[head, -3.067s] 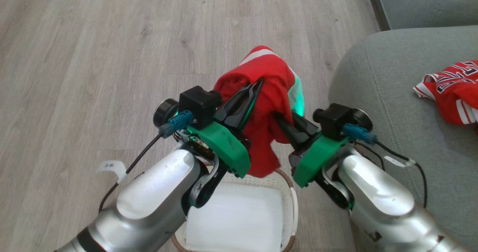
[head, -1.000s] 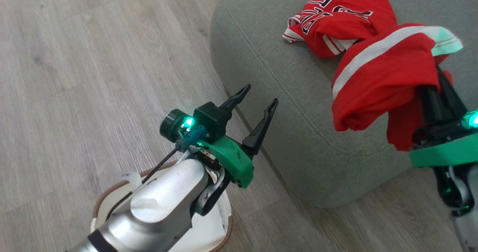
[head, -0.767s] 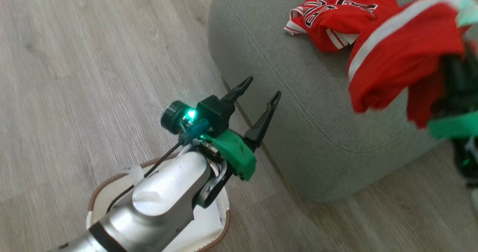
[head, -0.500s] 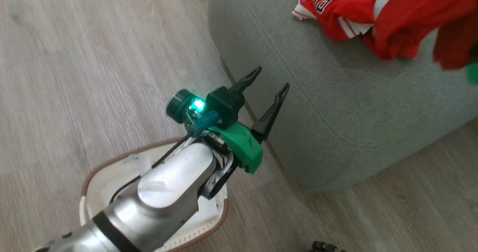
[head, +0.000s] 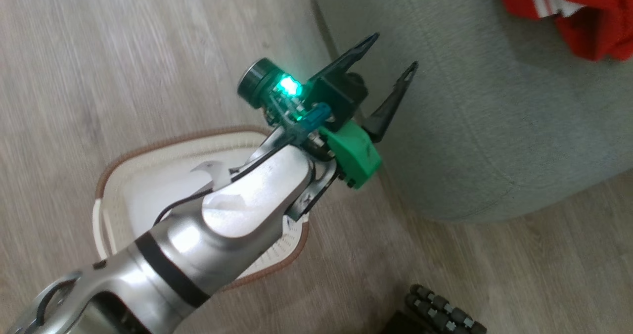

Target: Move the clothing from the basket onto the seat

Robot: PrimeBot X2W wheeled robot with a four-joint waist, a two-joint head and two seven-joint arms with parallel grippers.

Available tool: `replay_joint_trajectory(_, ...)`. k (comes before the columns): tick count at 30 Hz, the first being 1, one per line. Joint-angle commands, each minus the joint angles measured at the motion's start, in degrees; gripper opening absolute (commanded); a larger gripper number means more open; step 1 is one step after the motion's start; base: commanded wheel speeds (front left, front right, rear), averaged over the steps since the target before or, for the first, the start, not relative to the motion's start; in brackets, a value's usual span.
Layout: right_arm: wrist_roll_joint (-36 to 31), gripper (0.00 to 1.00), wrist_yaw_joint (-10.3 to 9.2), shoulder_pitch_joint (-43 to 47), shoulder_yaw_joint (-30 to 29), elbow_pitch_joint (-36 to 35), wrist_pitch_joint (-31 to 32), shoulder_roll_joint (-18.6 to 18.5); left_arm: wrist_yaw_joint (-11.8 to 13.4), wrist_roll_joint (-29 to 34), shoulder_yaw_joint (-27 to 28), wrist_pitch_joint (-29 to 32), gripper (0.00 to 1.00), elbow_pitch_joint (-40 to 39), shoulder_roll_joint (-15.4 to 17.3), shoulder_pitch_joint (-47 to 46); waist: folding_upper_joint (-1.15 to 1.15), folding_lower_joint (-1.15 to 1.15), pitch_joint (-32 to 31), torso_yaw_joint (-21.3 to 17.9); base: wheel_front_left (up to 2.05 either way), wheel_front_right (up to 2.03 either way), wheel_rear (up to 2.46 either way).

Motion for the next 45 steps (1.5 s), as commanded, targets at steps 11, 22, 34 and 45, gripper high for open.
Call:
replay_joint_trajectory(11, -0.3, 0.0, -0.02, -5.8, -2.4, 13.1, -0.4, -3.8, 0.1, 1.2, -1.7, -0.2, 1.0, -0.2, -2.9, -7.6, 0.0, -0.01, 9.6, 5.3, 0.0, 0.0, 0.0)
replay_joint_trajectory(22, 4.3, 0.0, -0.02, -9.4, 15.2, 26.8, 2.6, -5.9, 2.0, -2.0, -4.4, -2.3, 1.0, 0.1, -3.1, -9.5, 0.0, -0.01, 11.0, 8.7, 0.0, 0.0, 0.0)
replay_joint_trajectory(34, 15.9, 0.18, -0.02, -11.5, 31.1, 28.4, 16.3, -9.8, 3.9, -5.7, -6.4, -4.3, 1.0, 0.3, -3.1, -9.6, 0.0, -0.01, 7.4, 10.4, 0.0, 0.0, 0.0)
replay_joint_trajectory(45, 22.5, 1.0, -0.02, -11.9, 41.6, 27.2, 20.0, -10.7, 3.0, -8.1, -5.4, -5.7, 1.0, 2.6, -2.9, -6.4, 0.0, -0.01, -1.1, 9.4, 0.0, 0.0, 0.0)
